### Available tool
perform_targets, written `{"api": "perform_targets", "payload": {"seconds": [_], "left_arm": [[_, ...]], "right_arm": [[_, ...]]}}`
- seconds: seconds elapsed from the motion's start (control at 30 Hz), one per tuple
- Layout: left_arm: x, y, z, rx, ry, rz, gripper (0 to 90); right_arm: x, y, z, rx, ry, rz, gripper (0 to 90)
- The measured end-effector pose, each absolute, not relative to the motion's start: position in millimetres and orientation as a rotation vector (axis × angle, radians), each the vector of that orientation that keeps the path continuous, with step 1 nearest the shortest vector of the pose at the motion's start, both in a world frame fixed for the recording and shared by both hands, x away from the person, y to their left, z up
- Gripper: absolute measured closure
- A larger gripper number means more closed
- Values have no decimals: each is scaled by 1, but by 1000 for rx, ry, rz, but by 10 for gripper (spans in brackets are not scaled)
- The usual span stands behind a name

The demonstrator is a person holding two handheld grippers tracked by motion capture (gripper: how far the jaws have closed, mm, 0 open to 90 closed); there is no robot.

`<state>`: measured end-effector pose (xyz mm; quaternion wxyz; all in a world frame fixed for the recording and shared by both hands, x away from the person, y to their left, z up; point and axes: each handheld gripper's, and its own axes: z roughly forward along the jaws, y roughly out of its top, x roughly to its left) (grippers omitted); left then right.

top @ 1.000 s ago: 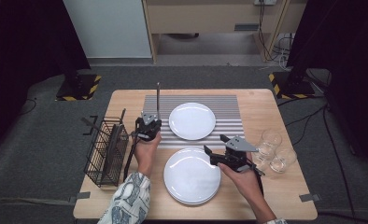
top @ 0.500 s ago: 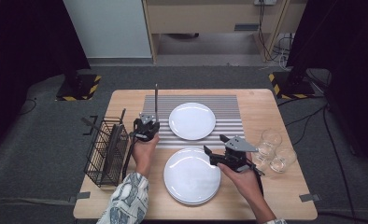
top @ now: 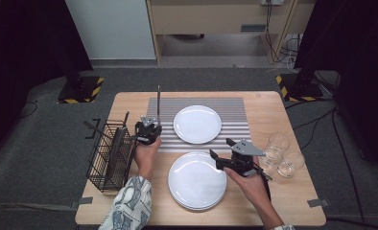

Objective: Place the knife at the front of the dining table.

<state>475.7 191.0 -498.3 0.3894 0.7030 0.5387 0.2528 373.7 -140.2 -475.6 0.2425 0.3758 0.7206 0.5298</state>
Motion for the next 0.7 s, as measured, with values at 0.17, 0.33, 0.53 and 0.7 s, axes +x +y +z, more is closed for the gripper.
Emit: {"api": "perform_targets", "payload": {"seconds": [0.17,0.33,0.53,0.7], "left_arm": [[477,195,-500,1791,1389,645,888],[478,199,-501,1796,1402,643,888],[480,198,-505,1818,1401,628,889],[481,196,-508,1827,1407,622,889]], "right_arm": [[373,-140,-476,1028,1969,1448,209],[373,-141,-475,1028,1968,1450,211],[373,-140,-476,1027,1973,1445,211],[374,-141,-476,1029,1971,1446,211]]}}
